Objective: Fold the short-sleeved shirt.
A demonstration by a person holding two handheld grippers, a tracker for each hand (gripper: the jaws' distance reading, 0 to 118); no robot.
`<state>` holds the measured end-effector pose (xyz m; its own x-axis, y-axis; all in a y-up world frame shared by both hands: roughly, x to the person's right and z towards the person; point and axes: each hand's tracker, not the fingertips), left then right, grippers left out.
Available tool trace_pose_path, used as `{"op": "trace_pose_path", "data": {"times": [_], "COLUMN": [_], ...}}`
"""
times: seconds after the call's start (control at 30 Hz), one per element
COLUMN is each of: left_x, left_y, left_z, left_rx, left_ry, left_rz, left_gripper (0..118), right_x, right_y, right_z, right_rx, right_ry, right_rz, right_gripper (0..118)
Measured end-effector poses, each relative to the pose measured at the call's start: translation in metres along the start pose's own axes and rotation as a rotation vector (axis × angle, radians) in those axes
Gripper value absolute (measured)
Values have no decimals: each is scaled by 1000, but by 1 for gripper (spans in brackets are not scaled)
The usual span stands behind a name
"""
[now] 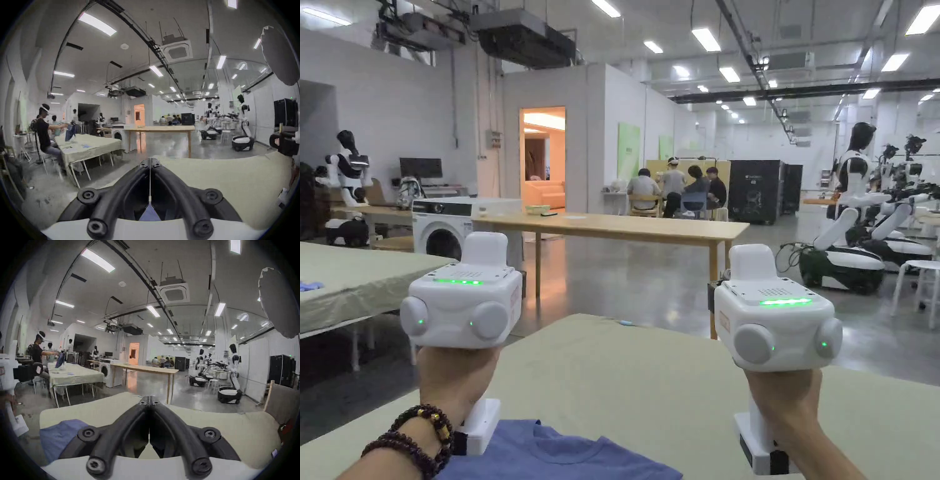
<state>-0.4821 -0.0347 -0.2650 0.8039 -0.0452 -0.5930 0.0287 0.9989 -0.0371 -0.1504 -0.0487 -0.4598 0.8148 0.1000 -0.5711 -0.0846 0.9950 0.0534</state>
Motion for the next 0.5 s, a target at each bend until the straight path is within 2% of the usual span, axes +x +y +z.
{"op": "trace_pose_path", "data": {"times": [0.07,0.17,0.23,0.3,0.33,0.37,0.4,0.43,0.47,0.5], "left_x": [3,19,32,48,51,51,52,53,54,49], "left_y": [-8,-31,-58,-90,-110,-131,-152,-180,-191,-205], "left_z": [-27,-68,-86,-99,-109,-120,-131,-141,-150,-153], "left_rx": [-146,-480,-631,-668,-696,-740,-808,-871,-827,-830], "left_ry": [-122,-267,-305,-316,-337,-368,-389,-389,-430,-376], "left_rz": [-20,-107,-279,-452,-468,-448,-425,-412,-435,-419], "left_gripper": [0,0,0,0,20,53,96,118,114,115], "right_x": [4,8,9,12,12,12,13,14,12,9], "right_y": [-2,-9,-19,-29,-36,-43,-49,-56,-60,-63], "right_z": [3,11,16,25,32,38,40,41,45,50], "right_rx": [-16,-41,-52,-65,-63,-64,-66,-73,-78,-84], "right_ry": [16,70,98,149,152,162,196,231,244,247], "right_rz": [-7,-16,-2,0,0,-1,-9,-18,-16,-10], "right_gripper": [0,0,0,0,0,0,0,0,0,0]}}
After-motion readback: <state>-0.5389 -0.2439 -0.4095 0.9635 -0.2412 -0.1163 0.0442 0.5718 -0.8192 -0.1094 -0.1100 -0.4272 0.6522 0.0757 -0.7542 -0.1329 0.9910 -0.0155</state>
